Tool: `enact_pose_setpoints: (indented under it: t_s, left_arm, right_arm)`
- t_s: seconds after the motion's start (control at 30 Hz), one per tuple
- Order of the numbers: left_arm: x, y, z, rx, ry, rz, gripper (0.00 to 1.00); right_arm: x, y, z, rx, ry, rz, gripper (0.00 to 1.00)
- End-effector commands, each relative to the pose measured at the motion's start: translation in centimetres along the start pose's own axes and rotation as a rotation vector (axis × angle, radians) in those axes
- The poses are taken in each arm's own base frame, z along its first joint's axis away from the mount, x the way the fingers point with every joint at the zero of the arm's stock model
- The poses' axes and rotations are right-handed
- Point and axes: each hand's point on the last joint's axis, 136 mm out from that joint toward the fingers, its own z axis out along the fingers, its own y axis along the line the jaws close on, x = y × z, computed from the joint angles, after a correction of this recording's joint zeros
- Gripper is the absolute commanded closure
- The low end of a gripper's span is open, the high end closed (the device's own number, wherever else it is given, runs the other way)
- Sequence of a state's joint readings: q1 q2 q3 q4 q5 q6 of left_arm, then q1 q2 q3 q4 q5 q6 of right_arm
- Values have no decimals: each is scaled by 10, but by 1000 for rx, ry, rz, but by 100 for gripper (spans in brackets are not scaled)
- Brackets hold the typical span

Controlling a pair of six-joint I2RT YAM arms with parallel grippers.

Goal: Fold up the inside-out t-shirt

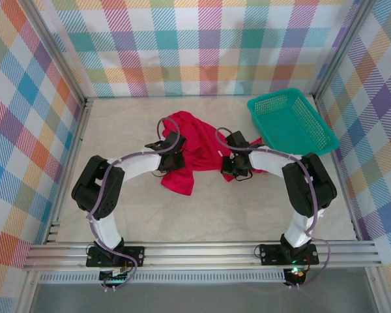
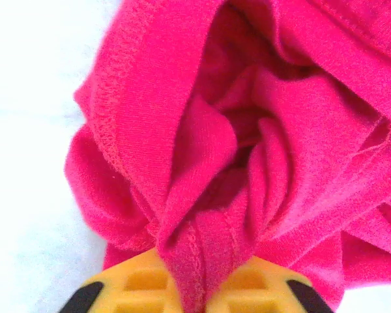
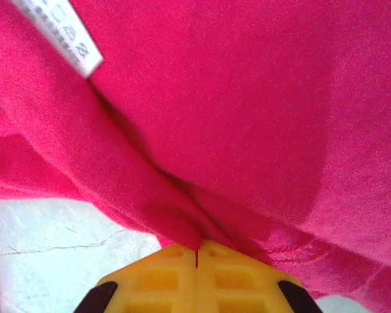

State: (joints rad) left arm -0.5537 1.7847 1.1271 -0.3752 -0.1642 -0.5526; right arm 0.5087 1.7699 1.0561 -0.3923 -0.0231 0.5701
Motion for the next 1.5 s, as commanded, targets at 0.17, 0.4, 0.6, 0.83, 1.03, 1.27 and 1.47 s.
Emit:
enact_pose_setpoints:
  t_s: [0.17, 0.4, 0.6, 0.83, 1.03, 1.27, 1.47]
  left_arm:
    - [-35, 46, -77, -142, -100, -2, 97]
    - [-66, 82, -150, -134, -205, -105, 100]
    - [-89, 115, -219, -97, -366, -234, 100]
    - [-109, 130, -226, -107, -383, -313, 100]
    - [-121, 146, -209, -138, -344, -381, 100]
    - [-109, 172, -146, -166, -138, -544, 86]
    - [-70, 175, -110, -162, -49, -540, 44]
  right_arm:
    - [-44, 32, -117, -85, -245, -66, 100]
    - [-61, 51, -236, -153, -455, -104, 100]
    - [-77, 47, -303, -115, -606, -107, 100]
    - [-126, 28, -298, -74, -618, -38, 100]
    - [-165, 28, -274, -74, -579, -9, 100]
    - [-192, 20, -209, -3, -432, 20, 76]
    - [-136, 36, -161, -70, -247, -23, 38]
